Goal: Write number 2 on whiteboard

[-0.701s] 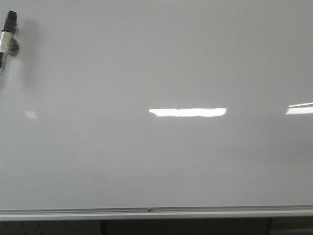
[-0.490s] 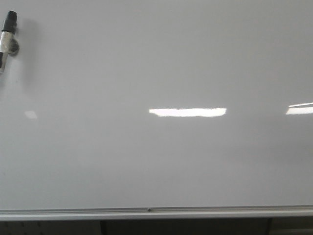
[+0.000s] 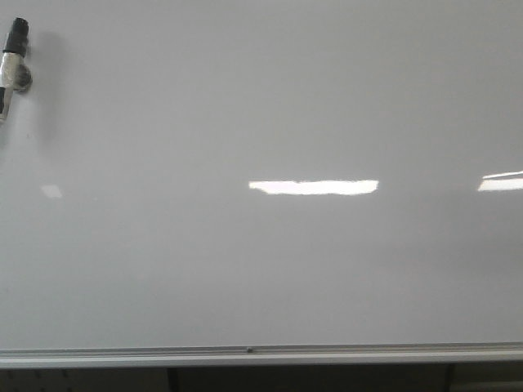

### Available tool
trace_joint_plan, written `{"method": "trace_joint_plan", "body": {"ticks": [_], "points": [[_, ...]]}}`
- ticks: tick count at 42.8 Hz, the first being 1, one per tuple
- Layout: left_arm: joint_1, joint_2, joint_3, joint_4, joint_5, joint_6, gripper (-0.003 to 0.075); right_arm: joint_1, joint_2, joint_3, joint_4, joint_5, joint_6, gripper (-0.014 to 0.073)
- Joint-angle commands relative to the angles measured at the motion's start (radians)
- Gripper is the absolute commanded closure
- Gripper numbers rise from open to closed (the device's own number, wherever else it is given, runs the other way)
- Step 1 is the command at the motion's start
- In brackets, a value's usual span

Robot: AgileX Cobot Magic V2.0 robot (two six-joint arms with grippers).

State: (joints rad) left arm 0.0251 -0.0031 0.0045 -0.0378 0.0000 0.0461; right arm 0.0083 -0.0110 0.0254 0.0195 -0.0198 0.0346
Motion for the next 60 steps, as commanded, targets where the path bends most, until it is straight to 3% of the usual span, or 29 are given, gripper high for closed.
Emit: {"method": "trace_joint_plan", "body": {"ticks": [1,13,21,30,44,60], "points": [[0.001,-0.027,0.034,-0.01,-0.075,-0.003,0.0741,-0.001,-0.018,-0.003,-0.007,-0.09,-0.006,0.0612],[0.001,-0.027,0.016,-0.01,-0.187,-0.003,0.0741,0.0,-0.018,-0.02,-0.007,-0.082,-0.006,0.0612],[0.001,-0.023,-0.109,-0.01,-0.173,-0.003,0.0741,0.0,-0.017,-0.127,-0.007,0.008,-0.006,0.0612],[0.001,0.048,-0.349,-0.01,0.048,-0.003,0.0741,0.0,0.071,-0.325,-0.007,0.185,-0.006,0.0612],[0.001,0.333,-0.721,-0.01,0.467,-0.003,0.0741,0.0,0.358,-0.662,-0.007,0.444,-0.006,0.0612],[0.001,0.512,-0.735,-0.135,0.562,-0.003,0.0741,0.0,0.578,-0.691,-0.007,0.482,-0.006,0.0612]]}}
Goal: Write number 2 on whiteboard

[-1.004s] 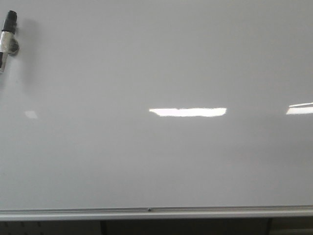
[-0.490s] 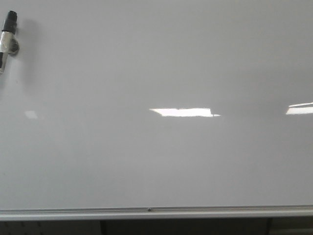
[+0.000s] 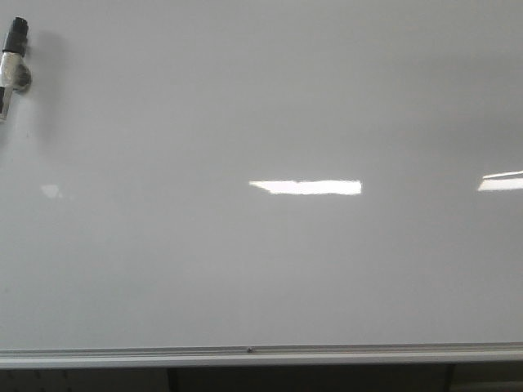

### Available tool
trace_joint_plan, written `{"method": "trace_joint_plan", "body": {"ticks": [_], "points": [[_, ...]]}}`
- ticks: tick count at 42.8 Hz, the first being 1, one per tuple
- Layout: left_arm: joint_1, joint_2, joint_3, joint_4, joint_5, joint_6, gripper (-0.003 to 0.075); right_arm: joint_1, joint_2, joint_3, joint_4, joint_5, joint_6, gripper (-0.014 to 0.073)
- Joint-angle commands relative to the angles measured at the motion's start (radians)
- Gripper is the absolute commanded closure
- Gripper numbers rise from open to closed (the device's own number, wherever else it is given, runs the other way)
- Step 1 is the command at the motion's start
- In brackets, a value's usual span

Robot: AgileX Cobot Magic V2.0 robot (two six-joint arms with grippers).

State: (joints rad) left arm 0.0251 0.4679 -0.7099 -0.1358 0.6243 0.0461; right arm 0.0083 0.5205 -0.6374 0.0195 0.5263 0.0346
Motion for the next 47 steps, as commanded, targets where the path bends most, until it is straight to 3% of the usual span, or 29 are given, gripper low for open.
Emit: {"method": "trace_joint_plan", "body": {"ticks": [1,9,12,15,17,21,24,26,29,38,47], "points": [[0.001,0.049,-0.019,-0.037,-0.063,-0.003,0.0741,0.0,0.062,-0.028,-0.007,-0.062,-0.006,0.0612],[0.001,0.107,-0.001,-0.033,-0.052,-0.003,0.0741,0.0,0.155,-0.028,-0.007,-0.042,-0.043,0.0586],[0.001,0.125,0.0,-0.015,-0.052,-0.003,0.074,0.0,0.179,-0.028,-0.007,-0.037,-0.047,0.0519],[0.001,0.144,0.0,0.011,-0.058,-0.003,0.0719,0.0,0.193,-0.028,-0.007,-0.035,-0.047,0.0397],[0.001,0.155,0.0,0.019,-0.062,-0.003,0.0674,0.0,0.198,-0.028,-0.007,-0.035,-0.047,0.0273],[0.001,0.176,0.0,0.023,-0.071,-0.003,0.05,0.0,0.198,-0.028,-0.007,-0.034,-0.047,0.0064],[0.001,0.19,0.0,0.023,-0.08,-0.003,0.0338,0.0,0.198,-0.028,-0.007,-0.033,-0.047,-0.0012],[0.001,0.205,0.0,0.023,-0.095,-0.003,0.0232,0.0,0.198,-0.028,-0.007,-0.033,-0.047,-0.0029],[0.001,0.23,0.0,0.023,-0.123,-0.001,0.0162,0.0,0.198,-0.028,-0.007,-0.032,-0.047,-0.0029],[-0.009,0.355,-0.059,-0.001,-0.131,0.049,0.0156,0.0,0.198,-0.028,-0.007,-0.032,-0.047,-0.0029],[-0.086,0.503,-0.116,0.009,-0.161,0.073,0.0156,0.0,0.198,-0.028,-0.007,-0.033,-0.047,-0.0029]]}}
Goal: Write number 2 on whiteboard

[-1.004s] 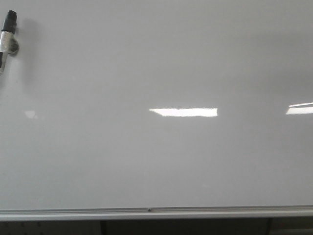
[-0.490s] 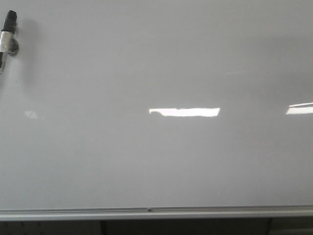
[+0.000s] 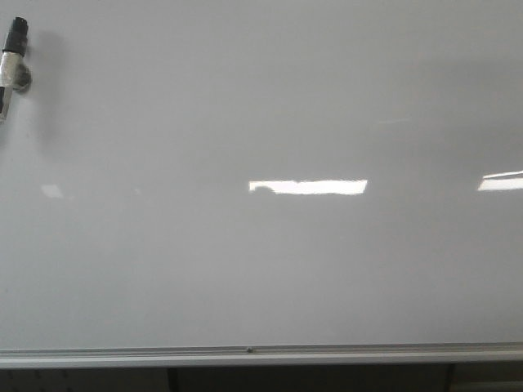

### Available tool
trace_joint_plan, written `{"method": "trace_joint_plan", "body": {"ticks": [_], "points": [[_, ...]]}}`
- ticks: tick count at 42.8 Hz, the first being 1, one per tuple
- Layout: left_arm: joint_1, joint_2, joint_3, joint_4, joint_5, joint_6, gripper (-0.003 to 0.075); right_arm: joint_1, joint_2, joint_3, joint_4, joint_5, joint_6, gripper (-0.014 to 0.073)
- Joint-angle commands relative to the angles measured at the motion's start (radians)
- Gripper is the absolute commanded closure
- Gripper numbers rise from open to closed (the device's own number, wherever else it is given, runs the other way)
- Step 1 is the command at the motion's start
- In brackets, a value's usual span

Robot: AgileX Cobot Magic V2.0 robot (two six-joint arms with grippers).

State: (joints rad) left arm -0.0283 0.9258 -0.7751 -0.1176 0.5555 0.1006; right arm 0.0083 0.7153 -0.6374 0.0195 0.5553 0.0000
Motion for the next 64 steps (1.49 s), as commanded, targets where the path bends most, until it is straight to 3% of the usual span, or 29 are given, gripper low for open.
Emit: {"method": "trace_joint_plan", "body": {"ticks": [1,14,30,44,49,64], "points": [[-0.042,0.061,-0.056,-0.008,-0.107,0.021,0.0156,0.0,0.003,-0.028,-0.007,-0.062,-0.012,-0.0029],[-0.065,0.278,-0.097,-0.008,-0.276,0.021,0.0156,0.0,0.003,-0.028,-0.007,-0.065,-0.012,-0.0029],[-0.065,0.503,-0.216,-0.008,-0.349,0.021,0.0156,0.0,0.003,-0.028,-0.007,-0.065,-0.012,-0.0029],[-0.065,0.578,-0.253,-0.007,-0.383,0.021,0.0163,0.0,0.003,-0.028,-0.007,-0.065,-0.012,-0.0029],[-0.065,0.595,-0.253,-0.007,-0.379,0.021,0.0224,0.0,0.003,-0.028,-0.007,-0.065,-0.012,-0.0029],[-0.065,0.603,-0.253,-0.007,-0.406,0.021,0.0516,0.0,0.003,-0.028,-0.007,-0.065,-0.012,-0.0029]]}}
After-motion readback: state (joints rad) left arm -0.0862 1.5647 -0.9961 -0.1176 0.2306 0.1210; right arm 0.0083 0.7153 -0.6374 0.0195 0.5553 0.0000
